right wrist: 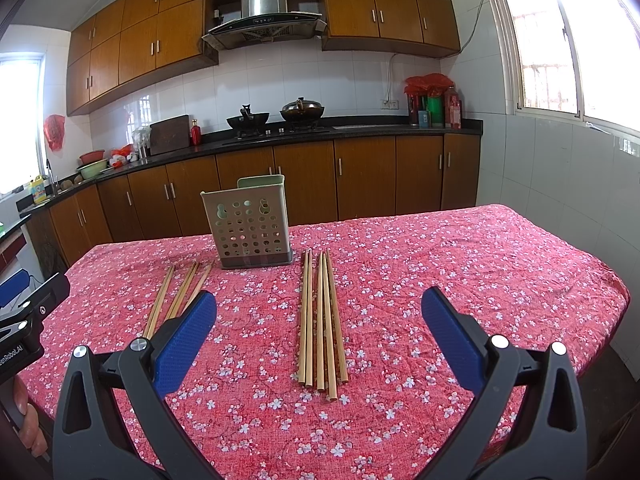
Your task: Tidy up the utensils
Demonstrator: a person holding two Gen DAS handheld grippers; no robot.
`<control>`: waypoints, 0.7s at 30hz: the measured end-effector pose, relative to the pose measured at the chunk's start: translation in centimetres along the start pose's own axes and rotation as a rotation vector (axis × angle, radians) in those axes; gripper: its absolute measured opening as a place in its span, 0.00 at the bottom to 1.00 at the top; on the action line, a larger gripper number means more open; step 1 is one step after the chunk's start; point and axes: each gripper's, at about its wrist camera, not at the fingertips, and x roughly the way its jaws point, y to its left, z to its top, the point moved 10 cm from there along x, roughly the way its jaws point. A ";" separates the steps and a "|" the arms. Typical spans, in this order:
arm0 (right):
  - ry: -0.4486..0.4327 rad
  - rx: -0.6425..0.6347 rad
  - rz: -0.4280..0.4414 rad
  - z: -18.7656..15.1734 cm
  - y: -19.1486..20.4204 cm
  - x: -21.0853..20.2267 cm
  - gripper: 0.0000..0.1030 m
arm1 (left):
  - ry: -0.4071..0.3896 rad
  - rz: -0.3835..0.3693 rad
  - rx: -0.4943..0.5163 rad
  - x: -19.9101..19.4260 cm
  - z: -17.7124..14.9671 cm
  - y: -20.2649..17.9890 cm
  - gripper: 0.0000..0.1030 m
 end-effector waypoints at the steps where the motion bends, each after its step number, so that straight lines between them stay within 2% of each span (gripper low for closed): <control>1: 0.000 0.000 0.000 0.0 0.0 0.0 0.98 | 0.000 0.000 0.000 0.0 0.0 0.0 0.96; 16: 0.004 0.003 -0.001 0.0 0.2 -0.2 0.98 | 0.005 0.011 0.004 0.2 -0.3 -0.2 0.96; 21: 0.012 0.005 -0.005 -0.1 -0.2 0.5 0.98 | 0.034 0.009 -0.015 0.8 -0.9 0.5 0.96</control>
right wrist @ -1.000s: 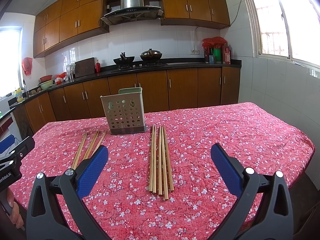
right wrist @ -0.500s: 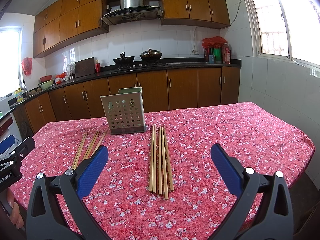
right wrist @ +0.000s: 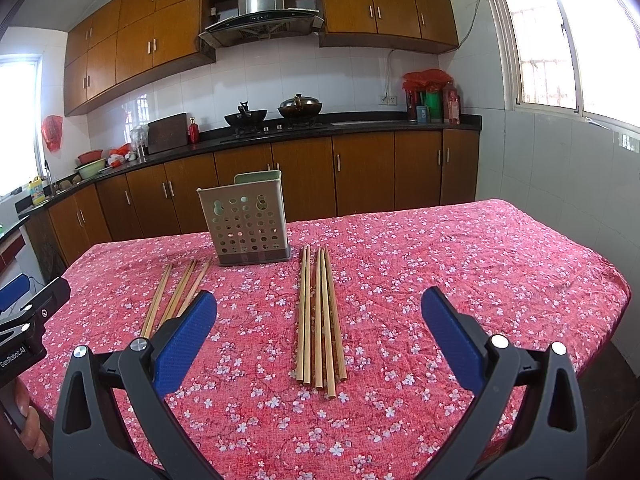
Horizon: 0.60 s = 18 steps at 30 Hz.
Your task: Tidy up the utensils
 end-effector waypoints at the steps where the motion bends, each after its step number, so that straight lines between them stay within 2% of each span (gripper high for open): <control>1: 0.004 0.002 -0.003 -0.3 -0.2 0.1 0.98 | 0.010 -0.003 -0.006 0.2 -0.1 0.1 0.96; 5: 0.054 0.027 -0.023 -0.7 -1.7 2.0 0.98 | 0.092 0.016 -0.041 2.3 -1.1 1.4 0.96; 9: 0.173 0.079 -0.063 -1.9 -4.0 5.6 0.97 | 0.208 0.027 -0.080 5.3 -2.3 3.3 0.96; 11: 0.238 0.093 -0.064 -2.6 -4.7 7.5 0.81 | 0.255 0.040 -0.088 7.0 -2.9 4.3 0.96; 12: 0.284 0.097 -0.059 -3.1 -4.9 8.7 0.75 | 0.279 0.040 -0.093 7.8 -3.1 4.8 0.93; 13: 0.319 0.102 -0.047 -3.5 -4.9 9.6 0.66 | 0.293 0.041 -0.095 8.4 -3.4 5.0 0.90; 14: 0.363 0.111 -0.027 -4.2 -4.8 10.6 0.56 | 0.313 0.042 -0.099 9.0 -3.6 5.3 0.84; 15: 0.405 0.119 -0.010 -4.9 -4.7 11.5 0.52 | 0.338 0.037 -0.104 9.7 -4.0 5.6 0.75; 17: 0.460 0.122 0.014 -6.0 -4.3 12.8 0.38 | 0.374 0.021 -0.118 10.5 -4.5 5.7 0.67; 18: 0.485 0.121 0.025 -6.6 -4.0 13.3 0.35 | 0.391 0.005 -0.128 10.9 -4.9 5.7 0.63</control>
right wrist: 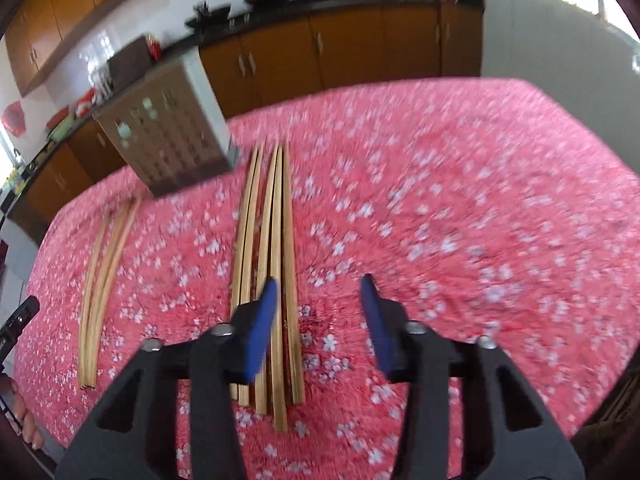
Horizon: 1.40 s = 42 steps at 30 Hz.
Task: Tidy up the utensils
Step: 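Grasp one bamboo chopstick with the left gripper while the right gripper grasps another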
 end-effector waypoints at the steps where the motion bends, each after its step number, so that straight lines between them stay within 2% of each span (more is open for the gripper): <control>1: 0.016 -0.002 0.006 -0.2 0.2 0.4 0.32 | 0.010 -0.008 -0.002 0.4 0.0 -0.1 0.62; 3: 0.046 -0.014 0.022 -0.7 0.8 1.2 0.29 | 0.025 -0.020 0.001 0.9 -0.3 -0.3 0.57; 7: 0.065 -0.053 0.008 -0.9 1.1 2.2 0.17 | 0.066 -0.065 0.009 1.6 -1.2 -1.2 0.49; 8: 0.055 -0.075 -0.017 -0.9 1.2 2.2 0.09 | 0.070 -0.072 0.011 1.9 -1.2 -1.4 0.45; 11: 0.041 -0.073 -0.070 -0.5 0.5 2.6 0.08 | 0.108 -0.112 0.023 2.5 -1.9 -2.3 0.34; 14: 0.044 -0.044 -0.075 -0.1 -0.4 2.4 0.08 | 0.134 -0.128 0.040 3.1 -2.4 -2.9 0.28; 18: 0.034 -0.068 -0.090 -0.2 -0.2 1.9 0.08 | 0.165 -0.121 0.063 3.9 -2.9 -3.2 0.21; 27: 0.023 -0.096 -0.118 0.1 -0.1 2.1 0.08 | 0.173 -0.055 0.103 4.4 -2.8 -3.5 0.21; 30: 0.021 -0.108 -0.103 -0.1 0.4 1.9 0.08 | 0.186 -0.041 0.113 4.9 -2.8 -3.8 0.20; 34: 0.011 -0.134 -0.112 0.0 0.6 1.9 0.08 | 0.188 -0.010 0.107 5.7 -2.6 -3.5 0.12; 35: 0.011 -0.137 -0.111 0.1 0.7 2.1 0.08 | 0.188 -0.007 0.099 5.9 -2.5 -3.1 0.10; 42: -0.003 -0.101 -0.137 2.6 -1.9 3.3 0.08 | 0.160 0.048 0.081 7.5 0.0 1.3 0.08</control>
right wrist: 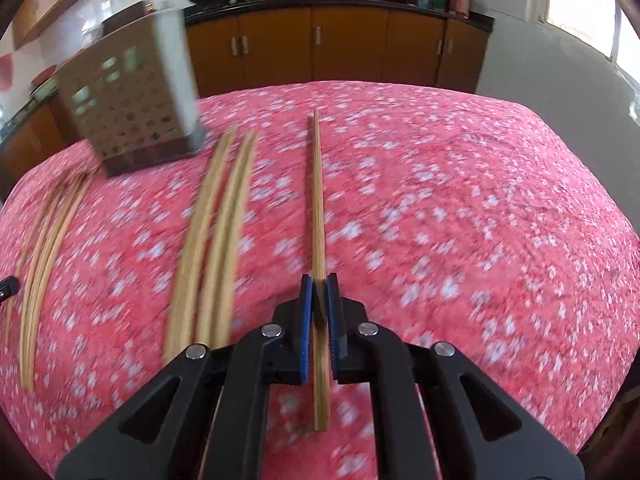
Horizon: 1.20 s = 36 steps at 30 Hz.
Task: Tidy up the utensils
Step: 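Grasp one bamboo chopstick with the left gripper while the right gripper grasps another, then lift the chopsticks with both grippers and carry them over the perforated holder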
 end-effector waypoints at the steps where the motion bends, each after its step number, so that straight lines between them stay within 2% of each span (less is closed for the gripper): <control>1: -0.003 0.010 -0.014 0.5 -0.7 0.4 0.08 | -0.013 0.007 -0.010 0.5 0.7 1.0 0.08; 9: -0.025 0.041 -0.031 2.5 -3.1 1.9 0.08 | -0.057 -0.068 -0.060 1.3 2.3 3.4 0.10; 27: -0.028 0.040 -0.034 2.4 -3.2 1.9 0.08 | -0.061 -0.042 -0.041 1.1 1.9 2.9 0.11; 36: -0.026 0.018 -0.025 1.0 -2.8 1.0 0.08 | -0.057 0.002 0.016 0.0 0.9 2.7 0.08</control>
